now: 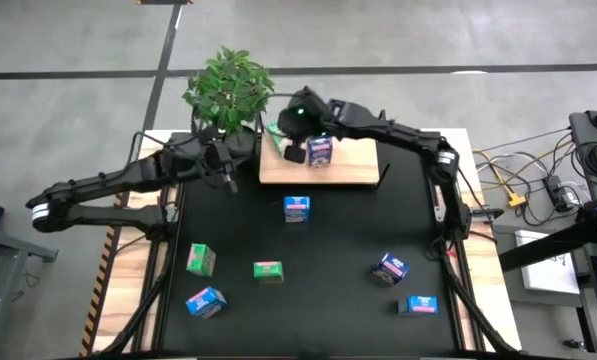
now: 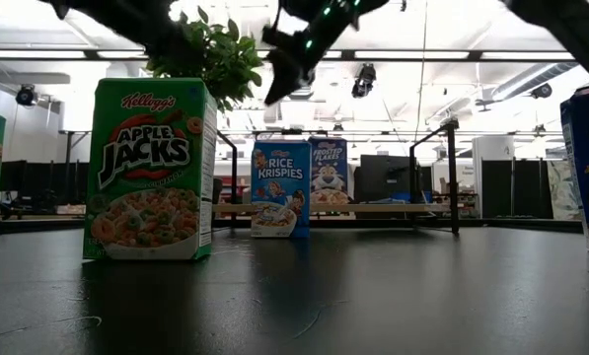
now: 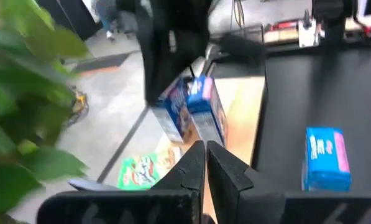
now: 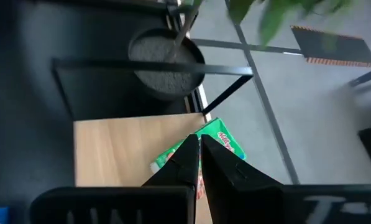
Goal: Stack cereal on shelf
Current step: Put the top green cereal box on the shelf
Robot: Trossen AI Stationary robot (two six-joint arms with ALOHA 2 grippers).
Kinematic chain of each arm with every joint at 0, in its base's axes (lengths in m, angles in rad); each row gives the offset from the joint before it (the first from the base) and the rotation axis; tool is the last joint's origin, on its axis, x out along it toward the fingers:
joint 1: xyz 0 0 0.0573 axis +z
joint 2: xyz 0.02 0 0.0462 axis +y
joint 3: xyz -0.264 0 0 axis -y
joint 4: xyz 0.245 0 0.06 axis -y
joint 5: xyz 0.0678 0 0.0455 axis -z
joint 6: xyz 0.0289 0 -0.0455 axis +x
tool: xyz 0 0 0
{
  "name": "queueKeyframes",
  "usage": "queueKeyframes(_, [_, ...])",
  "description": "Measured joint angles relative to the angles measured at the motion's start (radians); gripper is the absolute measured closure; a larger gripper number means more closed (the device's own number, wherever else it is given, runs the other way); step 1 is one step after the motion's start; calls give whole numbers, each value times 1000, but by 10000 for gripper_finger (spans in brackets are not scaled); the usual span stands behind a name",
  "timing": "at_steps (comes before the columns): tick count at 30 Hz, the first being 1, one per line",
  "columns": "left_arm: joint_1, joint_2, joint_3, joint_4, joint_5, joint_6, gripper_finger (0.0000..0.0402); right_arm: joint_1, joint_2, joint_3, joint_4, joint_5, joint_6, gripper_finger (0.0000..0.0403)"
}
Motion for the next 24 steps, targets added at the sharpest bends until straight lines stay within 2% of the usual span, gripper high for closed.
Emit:
queueKeyframes(3, [0,7,-44,50,0,-16,402,-2,-49,3,-54,-17,21,394])
queueKeyframes(7, [0,44,-96,218,1,-33,402,-2,-113,-2,-123,-17,47,394])
queueKeyframes(13, [1,208,-47,269,8,21,402,3,-188,-24,-184,-17,89,394])
queueKeyframes(16, [3,315,39,220,6,136,402,5,-208,-36,-207,-18,99,394])
queueKeyframes(20, [30,433,180,21,-38,368,402,8,-217,-40,-230,-17,97,394])
queueKeyframes(24, [71,552,327,-95,-56,557,402,9,-218,-40,-247,-17,81,394])
